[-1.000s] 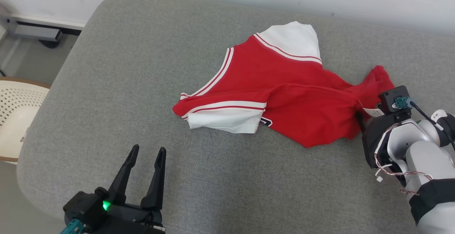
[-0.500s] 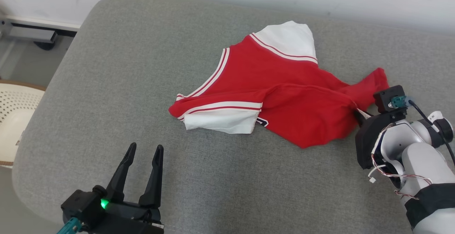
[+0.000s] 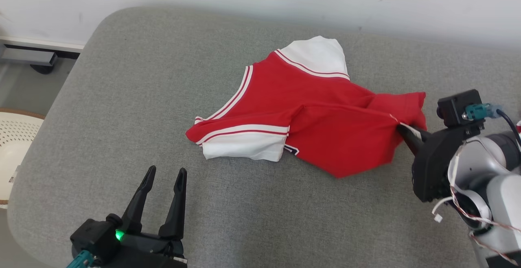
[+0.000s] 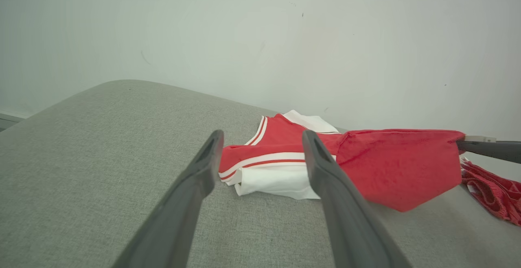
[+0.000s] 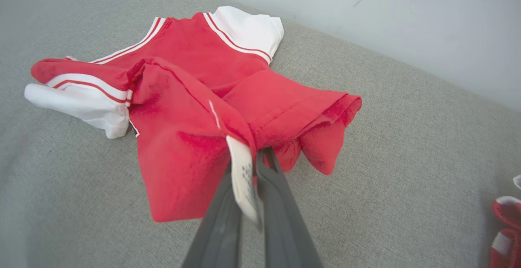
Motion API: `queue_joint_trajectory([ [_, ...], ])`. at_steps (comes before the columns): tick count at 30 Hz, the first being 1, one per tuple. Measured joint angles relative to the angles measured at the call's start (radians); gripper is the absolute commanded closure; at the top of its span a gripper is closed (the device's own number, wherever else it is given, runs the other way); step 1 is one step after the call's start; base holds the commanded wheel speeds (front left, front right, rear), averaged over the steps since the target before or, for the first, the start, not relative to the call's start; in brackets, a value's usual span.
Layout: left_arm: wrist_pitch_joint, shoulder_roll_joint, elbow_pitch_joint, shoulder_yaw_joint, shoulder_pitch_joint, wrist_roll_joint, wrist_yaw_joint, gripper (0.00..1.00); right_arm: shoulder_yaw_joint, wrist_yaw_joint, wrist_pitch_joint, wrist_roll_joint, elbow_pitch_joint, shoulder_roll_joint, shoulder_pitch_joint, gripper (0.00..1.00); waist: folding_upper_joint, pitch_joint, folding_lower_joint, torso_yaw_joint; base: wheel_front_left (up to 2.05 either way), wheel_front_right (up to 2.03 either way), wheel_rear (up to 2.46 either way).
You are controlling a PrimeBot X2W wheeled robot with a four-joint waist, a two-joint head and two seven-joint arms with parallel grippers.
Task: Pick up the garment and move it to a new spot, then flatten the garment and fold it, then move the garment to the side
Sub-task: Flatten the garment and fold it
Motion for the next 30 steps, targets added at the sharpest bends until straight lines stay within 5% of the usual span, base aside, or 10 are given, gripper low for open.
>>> queue_joint_trajectory([
  [7,0.0,0.002,0.0,0.001,0.006,0.0,0.0,0.0,-0.061,0.0,0.21,0.029,-0.188,-0.004,0.124,1.0,0.0,-0.015,0.0,0.002,0.0,0.0,0.0],
  [13,0.0,0.002,0.0,-0.001,0.007,0.0,0.0,0.0,-0.085,0.0,0.271,-0.037,-0.142,0.019,0.143,0.97,0.0,-0.012,0.0,0.006,0.0,0.0,0.0],
  [15,0.0,0.003,0.0,-0.005,0.007,0.0,0.0,0.0,-0.084,0.0,0.265,-0.068,-0.103,0.028,0.134,0.0,0.0,-0.011,0.0,0.008,0.0,0.0,0.0],
  [30,0.0,0.006,0.0,0.007,0.026,0.0,0.0,0.0,-0.068,0.0,0.321,-0.112,-0.06,0.04,0.171,0.0,0.0,-0.035,0.0,0.019,0.0,0.0,0.0],
])
